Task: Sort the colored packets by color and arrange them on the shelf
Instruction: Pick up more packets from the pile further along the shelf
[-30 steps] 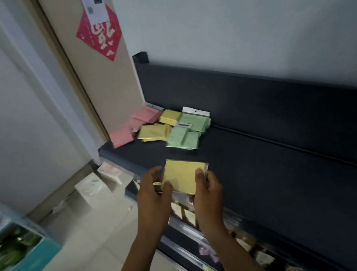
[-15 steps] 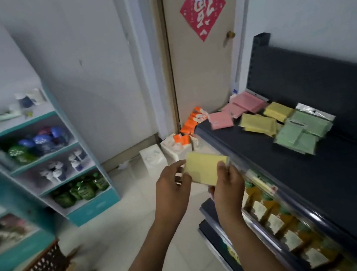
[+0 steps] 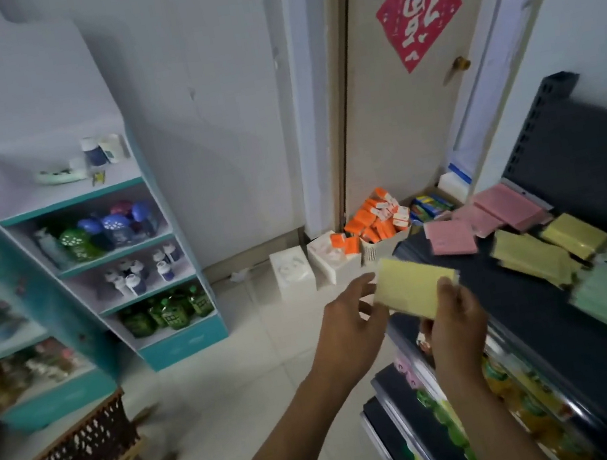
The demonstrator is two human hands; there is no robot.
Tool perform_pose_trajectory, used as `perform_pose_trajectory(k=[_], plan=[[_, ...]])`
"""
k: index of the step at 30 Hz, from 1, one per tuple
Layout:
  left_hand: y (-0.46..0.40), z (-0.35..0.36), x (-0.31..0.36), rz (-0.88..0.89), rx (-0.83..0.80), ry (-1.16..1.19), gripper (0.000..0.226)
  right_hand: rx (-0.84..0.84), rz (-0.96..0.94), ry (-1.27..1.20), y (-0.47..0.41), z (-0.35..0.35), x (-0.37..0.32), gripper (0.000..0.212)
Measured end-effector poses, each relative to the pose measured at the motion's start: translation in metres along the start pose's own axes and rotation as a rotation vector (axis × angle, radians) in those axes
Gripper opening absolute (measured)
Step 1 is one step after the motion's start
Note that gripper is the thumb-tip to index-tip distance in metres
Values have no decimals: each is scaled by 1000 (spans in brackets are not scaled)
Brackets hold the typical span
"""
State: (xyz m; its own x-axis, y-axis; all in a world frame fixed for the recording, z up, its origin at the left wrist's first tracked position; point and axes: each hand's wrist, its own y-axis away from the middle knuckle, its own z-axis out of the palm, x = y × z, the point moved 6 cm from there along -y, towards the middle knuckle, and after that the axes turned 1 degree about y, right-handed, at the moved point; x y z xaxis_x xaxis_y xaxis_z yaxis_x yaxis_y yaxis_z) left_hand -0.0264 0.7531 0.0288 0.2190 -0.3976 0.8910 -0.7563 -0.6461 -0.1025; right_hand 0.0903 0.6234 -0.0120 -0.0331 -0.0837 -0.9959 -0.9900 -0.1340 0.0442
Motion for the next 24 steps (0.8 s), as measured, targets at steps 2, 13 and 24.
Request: perform_pose_trajectory(k=[2,13,24], plan=[[-19,8,6,37,-58,-21,44,30,-6,-20,-16,6,-6,31],[-107,73,25,125,-124,-6,44,172,52,-131,-88,-14,-3,23],[-159,139,61,273,-205,-21,35,335,-38,152,-137,-67,-18,42]])
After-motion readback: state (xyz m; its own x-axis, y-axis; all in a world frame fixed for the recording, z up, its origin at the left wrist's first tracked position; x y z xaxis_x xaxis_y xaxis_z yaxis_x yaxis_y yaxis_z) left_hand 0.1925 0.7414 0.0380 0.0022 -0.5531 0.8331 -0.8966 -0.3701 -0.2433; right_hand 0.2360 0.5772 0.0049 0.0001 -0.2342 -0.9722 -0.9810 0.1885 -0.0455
